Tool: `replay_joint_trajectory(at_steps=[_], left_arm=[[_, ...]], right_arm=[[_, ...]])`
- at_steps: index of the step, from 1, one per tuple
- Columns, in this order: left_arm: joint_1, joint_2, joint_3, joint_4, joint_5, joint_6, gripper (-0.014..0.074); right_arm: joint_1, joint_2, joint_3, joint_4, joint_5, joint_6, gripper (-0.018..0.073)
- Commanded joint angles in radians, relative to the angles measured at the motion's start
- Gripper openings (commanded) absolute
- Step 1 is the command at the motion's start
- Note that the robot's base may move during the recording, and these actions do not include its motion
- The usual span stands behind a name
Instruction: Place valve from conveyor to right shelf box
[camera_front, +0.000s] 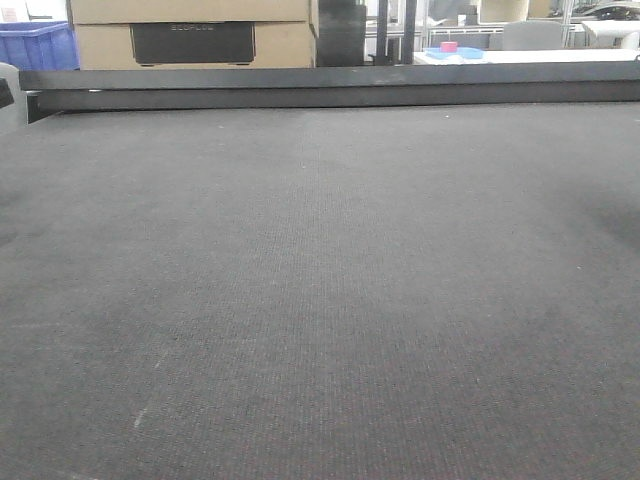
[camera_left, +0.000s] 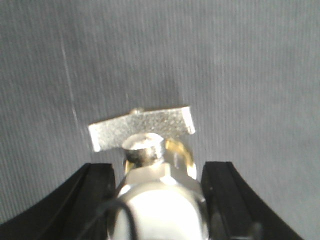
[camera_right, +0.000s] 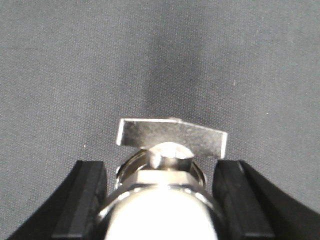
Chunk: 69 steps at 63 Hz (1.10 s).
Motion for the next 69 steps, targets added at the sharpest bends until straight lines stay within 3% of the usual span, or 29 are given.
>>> replay_joint_trajectory(at_steps=[1, 13, 40, 53, 69], left_arm=[[-0.001, -0.079, -0.008, -0.009, 0.007, -0.005, -0.0111], [-0.001, -0.222, -0.010, -0.009, 0.007, -0.007, -0.0111], [-0.001, -0.483, -0.167, -0.007, 0.007, -0.037, -0.0111], [-0.001, -0.553, -0.206, -0.007, 0.007, -0.037, -0.0111], [-0.001, -0.558, -0.206, -0.007, 0.007, -0.037, -0.0111]], right_arm=[[-0.004, -0.032, -0.004, 0.001, -0.019, -0.006, -0.0154], [-0.004, -0.062, -0.042, 0.001, 0.017, -0.006, -0.0154], [-0.004, -0.123, -0.333, 0.001, 0.124, -0.006, -0.0154], [-0.004, -0.148, -0.450, 0.005, 0.145, -0.006, -0.0154], [-0.004, -0.163, -0.469, 0.014, 0.146, -0.006, -0.0154]])
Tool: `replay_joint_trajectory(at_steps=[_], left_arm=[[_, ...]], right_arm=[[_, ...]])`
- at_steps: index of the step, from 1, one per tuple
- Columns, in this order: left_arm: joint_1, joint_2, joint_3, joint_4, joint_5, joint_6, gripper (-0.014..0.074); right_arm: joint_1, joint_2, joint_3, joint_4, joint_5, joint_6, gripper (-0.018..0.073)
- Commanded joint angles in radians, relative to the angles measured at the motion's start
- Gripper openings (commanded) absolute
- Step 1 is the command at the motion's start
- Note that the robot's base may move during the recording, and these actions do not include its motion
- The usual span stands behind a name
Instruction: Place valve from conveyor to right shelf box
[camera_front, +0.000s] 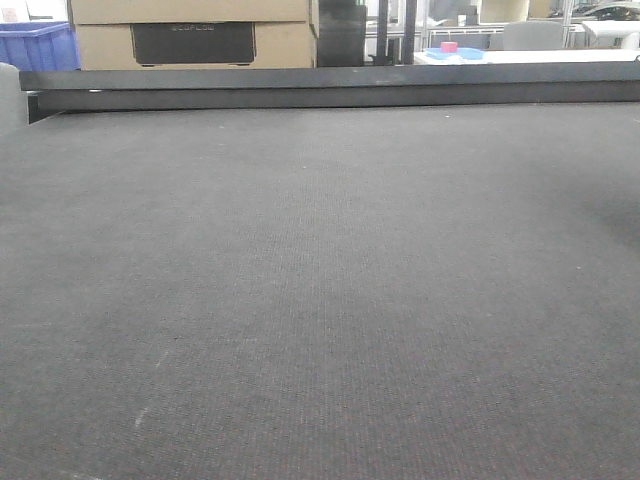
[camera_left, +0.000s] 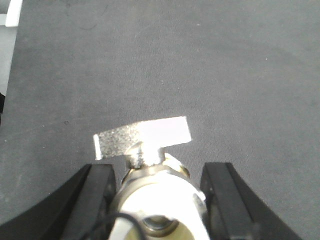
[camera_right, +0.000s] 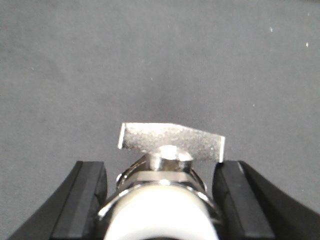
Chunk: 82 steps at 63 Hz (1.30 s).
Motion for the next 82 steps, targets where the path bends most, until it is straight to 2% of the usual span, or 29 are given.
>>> replay_joint_trajectory(at_steps=[1, 82], left_arm=[[-0.001, -0.009, -0.011, -0.011, -0.030, -0.009, -0.0111], [-0.001, -0.009, -0.011, -0.011, -0.030, -0.009, -0.0111]], right_arm=[[-0.004, -0.012, -0.015, 0.006, -0.038, -0.006, -0.0154], [-0.004, -0.012, -0.015, 0.006, -0.069, -0.006, -0.0154]])
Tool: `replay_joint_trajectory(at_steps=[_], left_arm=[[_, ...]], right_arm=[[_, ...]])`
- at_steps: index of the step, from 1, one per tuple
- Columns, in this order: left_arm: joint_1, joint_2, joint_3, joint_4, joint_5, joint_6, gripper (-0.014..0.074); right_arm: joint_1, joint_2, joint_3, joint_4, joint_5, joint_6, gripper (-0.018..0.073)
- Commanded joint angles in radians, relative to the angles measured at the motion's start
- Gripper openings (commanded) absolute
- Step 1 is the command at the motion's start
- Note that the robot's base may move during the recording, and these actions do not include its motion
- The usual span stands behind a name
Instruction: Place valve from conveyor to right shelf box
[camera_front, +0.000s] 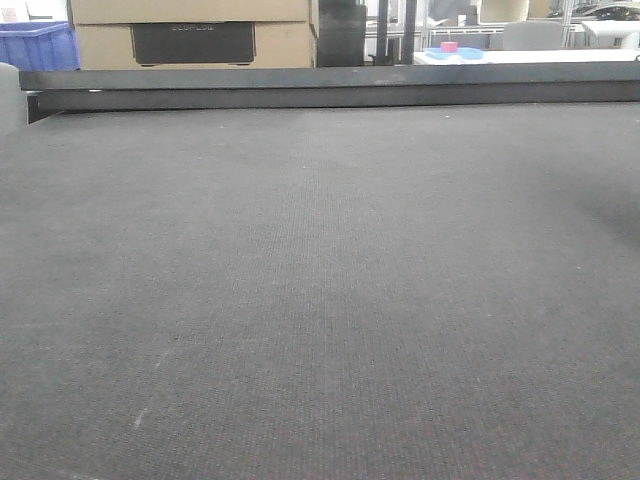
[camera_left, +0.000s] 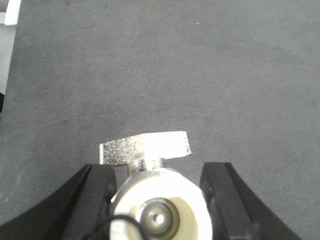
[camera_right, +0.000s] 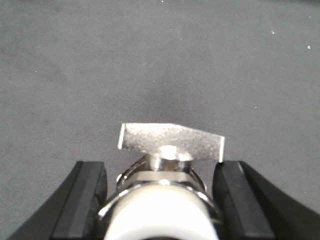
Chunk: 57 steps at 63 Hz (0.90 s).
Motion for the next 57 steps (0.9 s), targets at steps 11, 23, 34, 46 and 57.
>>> replay_joint_trajectory(at_steps=[11, 23, 34, 46, 57], left_arm=[[-0.001, -0.009, -0.011, -0.011, -0.030, -0.009, -0.0111], [-0.001, -0.009, -0.011, -0.011, -0.030, -0.009, -0.0111], [-0.001, -0.009, -0.011, -0.011, -0.030, -0.009, -0.0111], [-0.001, -0.009, -0.011, -0.011, -0.030, -0.009, -0.0111], [-0.001, -0.009, -0.011, -0.011, -0.030, -0.009, -0.0111]], right_arm=[[-0.004, -0.012, -0.015, 0.001, -0.064, -0.006, -0.0154], [-0.004, -0.012, -0.015, 0.001, -0.064, -0.006, -0.0154], [-0.004, -0.008, -0.015, 0.001, -0.066, -0.006, -0.0154], [-0.004, 0.015, -0.015, 0.001, -0.092, -0.006, -0.0154], [-0.004, 0.024, -0.015, 0.001, -0.121, -0.006, -0.0154]])
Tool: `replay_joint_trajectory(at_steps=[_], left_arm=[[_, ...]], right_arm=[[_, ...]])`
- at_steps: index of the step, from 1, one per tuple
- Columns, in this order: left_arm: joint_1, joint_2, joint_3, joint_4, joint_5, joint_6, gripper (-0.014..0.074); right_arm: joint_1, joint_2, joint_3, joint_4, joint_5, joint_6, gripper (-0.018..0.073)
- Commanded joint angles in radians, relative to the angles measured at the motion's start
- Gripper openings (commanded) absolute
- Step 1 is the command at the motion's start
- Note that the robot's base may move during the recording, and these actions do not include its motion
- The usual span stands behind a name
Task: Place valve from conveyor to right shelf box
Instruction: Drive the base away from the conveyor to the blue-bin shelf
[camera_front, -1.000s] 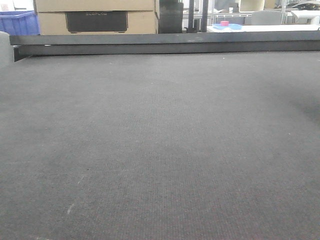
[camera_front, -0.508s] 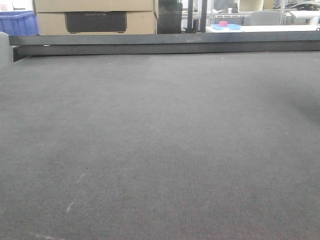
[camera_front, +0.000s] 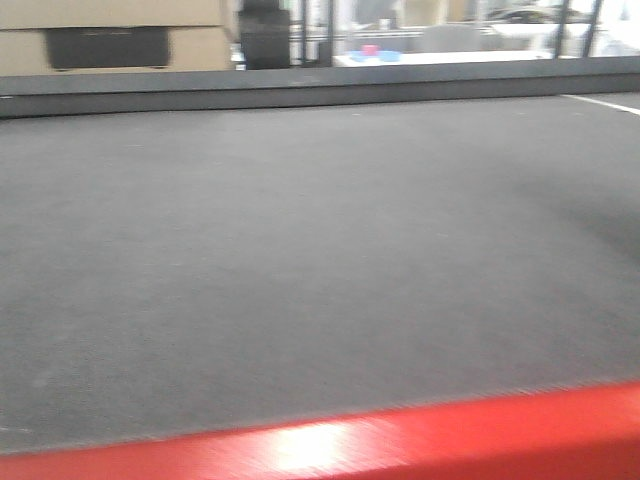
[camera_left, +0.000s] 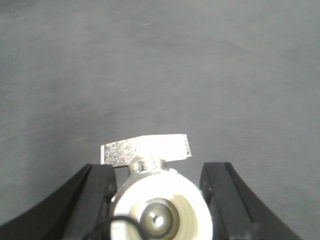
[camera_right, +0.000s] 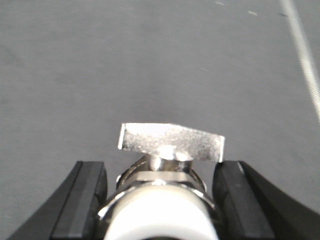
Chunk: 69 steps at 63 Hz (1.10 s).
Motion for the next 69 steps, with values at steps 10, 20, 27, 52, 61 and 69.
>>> replay_joint_trajectory(at_steps=[10, 20, 27, 52, 61, 69], left_arm=[[-0.001, -0.009, -0.011, -0.017, -0.030, -0.009, -0.0111], [-0.001, -0.009, -0.011, -0.017, -0.030, -0.009, -0.0111], [-0.001, -0.009, -0.011, -0.017, -0.030, -0.009, -0.0111], [-0.001, -0.009, -0.011, -0.017, -0.030, -0.009, -0.0111], [-0.001, -0.009, -0.011, -0.017, -0.030, -0.009, -0.0111], [-0.001, -0.009, -0.011, -0.017, -0.030, -0.009, -0.0111]], right_arm=[[-0.004, -0.008, -0.015, -0.007, -0.090, -0.006, -0.0154], [-0.004, -0.008, -0.015, -0.007, -0.095, -0.006, -0.0154], [-0.004, -0.008, -0.015, -0.007, -0.095, -0.006, -0.0154], [-0.004, -0.008, -0.015, -0.007, -0.095, -0.006, -0.0154], [-0.004, -0.008, -0.015, -0.007, -0.095, -0.006, -0.0154], [-0.004, -0.008, -0.015, -0.007, -0.095, -0.006, -0.0154]])
